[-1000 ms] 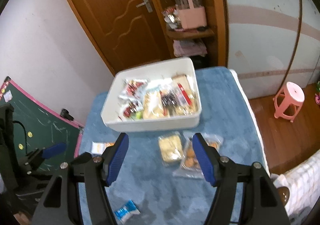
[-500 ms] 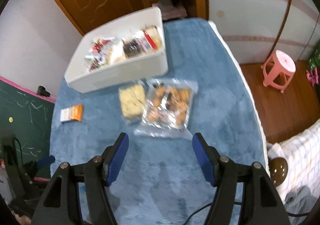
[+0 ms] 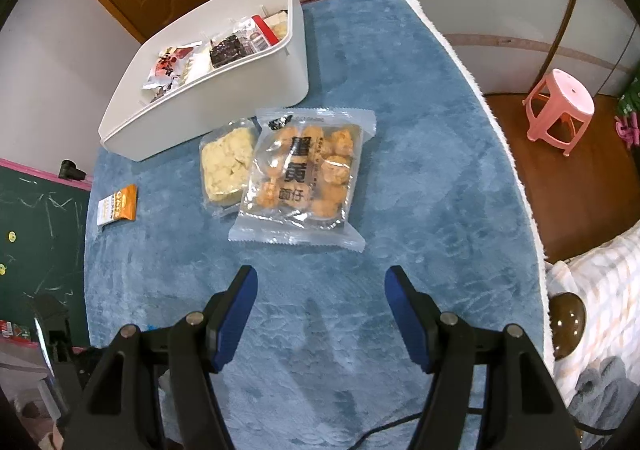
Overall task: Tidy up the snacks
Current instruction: 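Grasp the blue wrapper with left tool while right tool grasps the bread-roll bag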
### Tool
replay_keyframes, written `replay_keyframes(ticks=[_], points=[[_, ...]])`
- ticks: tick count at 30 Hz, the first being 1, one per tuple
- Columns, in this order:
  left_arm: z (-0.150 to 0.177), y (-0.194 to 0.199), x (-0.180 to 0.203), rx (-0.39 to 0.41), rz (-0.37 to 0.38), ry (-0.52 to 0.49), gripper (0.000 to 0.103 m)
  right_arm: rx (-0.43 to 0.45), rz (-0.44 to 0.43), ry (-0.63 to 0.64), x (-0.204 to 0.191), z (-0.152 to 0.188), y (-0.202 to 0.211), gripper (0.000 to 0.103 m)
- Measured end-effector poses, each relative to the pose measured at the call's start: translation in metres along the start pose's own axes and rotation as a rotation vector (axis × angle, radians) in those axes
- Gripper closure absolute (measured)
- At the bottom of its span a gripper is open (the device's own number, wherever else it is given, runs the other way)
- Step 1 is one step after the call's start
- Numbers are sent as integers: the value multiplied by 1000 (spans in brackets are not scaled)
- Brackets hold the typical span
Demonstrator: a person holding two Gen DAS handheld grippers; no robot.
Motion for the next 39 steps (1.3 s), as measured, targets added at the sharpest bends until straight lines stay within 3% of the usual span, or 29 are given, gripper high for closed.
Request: replay_keyframes(ticks=[1, 3, 7, 15, 20, 24, 31, 35, 37, 39], points=[[0, -2, 3, -10, 26, 0, 70, -1, -2, 1, 0, -1, -1, 36], [-1, -2, 7, -3, 16, 1, 74, -4, -7, -3, 0, -6, -4, 36], [-8, 2, 17, 18, -6, -18, 75, -1, -16, -8, -2, -20, -12, 36], [-50, 21, 9, 78, 22, 71, 75, 19, 15, -6, 0, -62, -38, 36], [-71, 37, 7, 114, 39, 106, 75, -38, 59, 5, 11, -70, -62, 36], [-78, 42, 6, 117, 47, 124, 75, -51, 20, -14, 16, -67, -73, 21], [-82, 47, 1, 110, 52, 129, 75, -86, -105, -44, 8, -69, -94, 17], [-86, 53, 0, 122, 58, 126, 75, -54, -94, -8, 3, -66, -91, 24], [-85, 55, -1, 128, 58, 124, 75, -25, -83, 3, 4, -65, -84, 42], [-86, 56, -1, 134, 58, 122, 75, -7, -91, -3, 6, -67, -76, 48]])
Point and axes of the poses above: each gripper's, at about its wrist camera, not at the fingertips, and y roughly against the way its jaws point, x to its right, z to its underside, the point moved 6 cm from there along -y, roughly the way its jaws point, and after that the axes turned 9 degrees about -z, right-handed, at the moved point
